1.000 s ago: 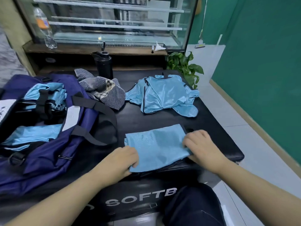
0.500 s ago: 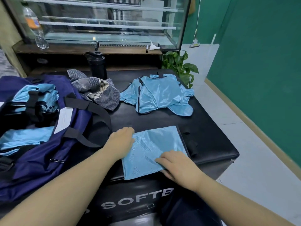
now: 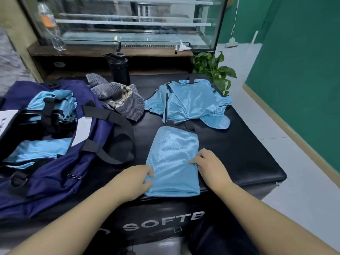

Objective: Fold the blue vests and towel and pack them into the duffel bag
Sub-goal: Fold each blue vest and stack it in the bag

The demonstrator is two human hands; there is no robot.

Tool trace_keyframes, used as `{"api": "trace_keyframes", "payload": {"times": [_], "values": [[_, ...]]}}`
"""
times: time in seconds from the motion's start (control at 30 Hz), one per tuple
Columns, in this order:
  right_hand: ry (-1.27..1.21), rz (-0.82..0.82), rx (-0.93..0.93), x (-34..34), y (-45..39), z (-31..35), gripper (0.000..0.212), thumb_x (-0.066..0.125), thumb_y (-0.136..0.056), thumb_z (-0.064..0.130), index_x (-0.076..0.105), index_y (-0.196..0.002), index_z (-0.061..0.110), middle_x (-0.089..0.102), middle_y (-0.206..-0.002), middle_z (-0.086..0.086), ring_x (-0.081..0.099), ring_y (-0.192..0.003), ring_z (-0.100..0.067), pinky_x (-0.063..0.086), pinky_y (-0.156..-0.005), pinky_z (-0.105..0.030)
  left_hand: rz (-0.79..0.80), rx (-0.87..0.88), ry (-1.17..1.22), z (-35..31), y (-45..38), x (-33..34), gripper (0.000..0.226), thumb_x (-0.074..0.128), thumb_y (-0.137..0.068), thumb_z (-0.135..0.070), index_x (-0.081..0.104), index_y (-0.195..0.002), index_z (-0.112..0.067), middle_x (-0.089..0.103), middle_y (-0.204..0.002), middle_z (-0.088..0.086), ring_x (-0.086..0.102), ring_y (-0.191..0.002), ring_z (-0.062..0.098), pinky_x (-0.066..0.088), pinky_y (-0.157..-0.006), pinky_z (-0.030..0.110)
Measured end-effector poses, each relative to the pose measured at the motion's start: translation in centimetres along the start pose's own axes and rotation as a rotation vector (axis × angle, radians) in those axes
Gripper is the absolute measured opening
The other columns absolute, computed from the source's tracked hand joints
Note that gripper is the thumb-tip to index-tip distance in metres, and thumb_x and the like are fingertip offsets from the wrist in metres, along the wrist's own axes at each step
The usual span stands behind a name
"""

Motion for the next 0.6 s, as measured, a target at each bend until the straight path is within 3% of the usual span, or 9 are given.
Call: {"api": "trace_keyframes", "payload": {"times": [0.07,0.17,0.23,0.27,0.33,0.43,0.53,0.6], "values": [[-0.061,-0.003,-0.034,0.0,0.2,0.4,0.017,0.062,-0.088,0.017,0.070,-0.102,0.023,0.058,-0.100,0.003,0.054,-0.092,-0.019,0.048,-0.081,-0.034,0.011,0.025,0.047,0.2,1.2,0.4,0.016,0.049,-0.094,-0.040,0.057,-0.105,-0.032,0.053,-0.082,-0.017,0.049,-0.079,0.002,0.041,-0.075,0.022],[0.022,-0.065,-0.179,-1.1,1.6,1.5,0.026,0.051,-0.095,0.039,0.064,-0.115,0.029,0.058,-0.120,0.010,0.051,-0.113,-0.014,0.044,-0.096,-0.030,-0.118,0.183,-0.030,0.9,1.9,0.5,0.037,0.034,-0.090,-0.050,0.066,-0.098,-0.032,0.052,-0.089,-0.017,0.047,-0.087,0.006,0.041,-0.081,0.024],[0.023,-0.046,-0.292,-1.2,3.1,1.7,0.039,0.039,-0.100,0.035,0.062,-0.125,0.017,0.052,-0.137,-0.005,0.044,-0.126,-0.021,0.040,-0.104,-0.032,-0.250,0.318,-0.110,1.5,2.2,0.7,0.036,0.034,-0.087,-0.039,0.067,-0.099,-0.033,0.054,-0.103,-0.015,0.048,-0.100,0.011,0.042,-0.086,0.028],[0.045,0.038,-0.344,-0.7,4.0,1.2,0.039,0.038,-0.100,0.032,0.060,-0.128,0.016,0.048,-0.142,-0.007,0.040,-0.132,-0.021,0.036,-0.108,-0.034,-0.261,0.360,-0.106,1.9,2.3,1.1,0.035,0.035,-0.086,-0.030,0.066,-0.103,-0.032,0.056,-0.116,-0.013,0.047,-0.112,0.012,0.039,-0.093,0.028],[0.018,0.162,-0.352,0.1,5.2,0.2,0.046,0.040,-0.092,0.028,0.051,-0.137,0.022,0.034,-0.152,0.006,0.025,-0.144,-0.015,0.024,-0.115,-0.036,-0.225,0.419,-0.036,2.5,2.0,2.1,0.048,0.033,-0.084,-0.013,0.062,-0.118,-0.028,0.049,-0.137,-0.016,0.038,-0.131,0.007,0.030,-0.106,0.021],[0.035,0.235,-0.343,0.5,5.6,0.3,0.056,0.041,-0.086,0.040,0.043,-0.141,0.031,0.023,-0.153,0.020,0.008,-0.147,-0.006,0.008,-0.117,-0.031,-0.210,0.312,0.219,3.1,1.6,3.2,0.064,0.037,-0.082,0.008,0.059,-0.126,-0.033,0.033,-0.139,-0.040,0.032,-0.133,-0.008,0.019,-0.109,0.007],[-0.105,0.162,-0.231,0.5,5.2,0.4,0.047,0.048,-0.086,0.051,0.057,-0.129,0.034,0.035,-0.144,0.026,0.014,-0.144,-0.004,0.016,-0.116,-0.032,-0.290,0.203,0.422,3.3,1.4,3.2,0.082,0.048,-0.084,0.016,0.056,-0.108,-0.062,0.035,-0.126,-0.053,0.034,-0.124,-0.021,0.021,-0.104,0.002],[-0.226,0.116,-0.126,0.4,4.7,0.5,0.034,0.057,-0.087,0.037,0.065,-0.119,0.033,0.043,-0.134,0.031,0.018,-0.141,-0.002,0.020,-0.117,-0.032,-0.283,0.158,0.486,3.3,1.1,3.0,0.092,0.050,-0.084,0.016,0.052,-0.100,-0.074,0.042,-0.122,-0.051,0.037,-0.120,-0.023,0.023,-0.103,0.001]]}}
Point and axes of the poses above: each hand's wrist, its own y-axis away from the middle knuckle, its own x-axis out of the palm, z = x × y, the point moved 4 cm from there along -y, towards the middle knuckle
